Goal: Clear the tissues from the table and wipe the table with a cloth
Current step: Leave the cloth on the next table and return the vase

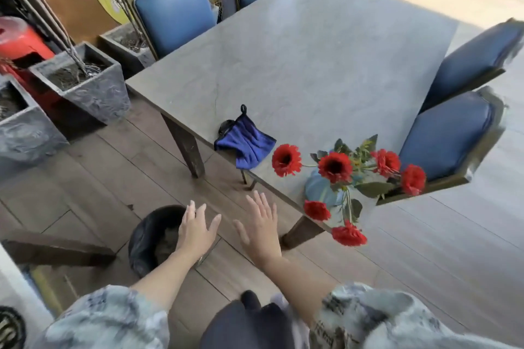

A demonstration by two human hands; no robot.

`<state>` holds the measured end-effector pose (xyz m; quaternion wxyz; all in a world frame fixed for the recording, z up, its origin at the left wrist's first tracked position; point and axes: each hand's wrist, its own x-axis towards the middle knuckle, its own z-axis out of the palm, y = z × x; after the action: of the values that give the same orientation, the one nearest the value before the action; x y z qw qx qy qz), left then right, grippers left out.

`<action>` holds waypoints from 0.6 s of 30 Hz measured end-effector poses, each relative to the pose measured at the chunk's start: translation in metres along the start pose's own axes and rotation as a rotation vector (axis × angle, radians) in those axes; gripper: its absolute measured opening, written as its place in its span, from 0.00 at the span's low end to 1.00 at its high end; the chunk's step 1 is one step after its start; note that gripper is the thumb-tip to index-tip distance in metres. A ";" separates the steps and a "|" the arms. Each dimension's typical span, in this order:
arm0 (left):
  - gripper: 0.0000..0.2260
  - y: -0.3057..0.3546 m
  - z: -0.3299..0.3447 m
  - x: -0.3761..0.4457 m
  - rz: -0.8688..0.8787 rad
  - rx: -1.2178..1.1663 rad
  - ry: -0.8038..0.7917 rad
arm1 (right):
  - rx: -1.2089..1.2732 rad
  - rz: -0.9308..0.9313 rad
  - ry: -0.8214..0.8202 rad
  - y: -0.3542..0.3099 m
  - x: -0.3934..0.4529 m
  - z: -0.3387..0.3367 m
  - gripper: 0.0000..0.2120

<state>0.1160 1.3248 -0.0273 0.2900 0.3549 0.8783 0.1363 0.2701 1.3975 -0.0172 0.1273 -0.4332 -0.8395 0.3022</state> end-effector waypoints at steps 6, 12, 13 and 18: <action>0.30 0.023 0.053 -0.065 -0.056 -0.089 0.001 | 0.079 0.169 0.241 0.079 -0.088 -0.062 0.32; 0.30 0.054 0.097 -0.112 -0.090 -0.145 0.091 | 0.142 0.248 0.371 0.130 -0.065 -0.118 0.36; 0.30 0.059 0.103 -0.118 -0.088 -0.160 0.117 | 0.166 0.240 0.355 0.132 -0.054 -0.125 0.38; 0.29 0.070 0.132 -0.142 -0.120 -0.247 0.168 | 0.221 0.181 0.161 0.145 -0.010 -0.140 0.47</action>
<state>0.3167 1.2798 -0.0428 0.2645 0.2508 0.8956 0.2551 0.4373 1.5089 0.0040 0.2131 -0.5134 -0.7457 0.3673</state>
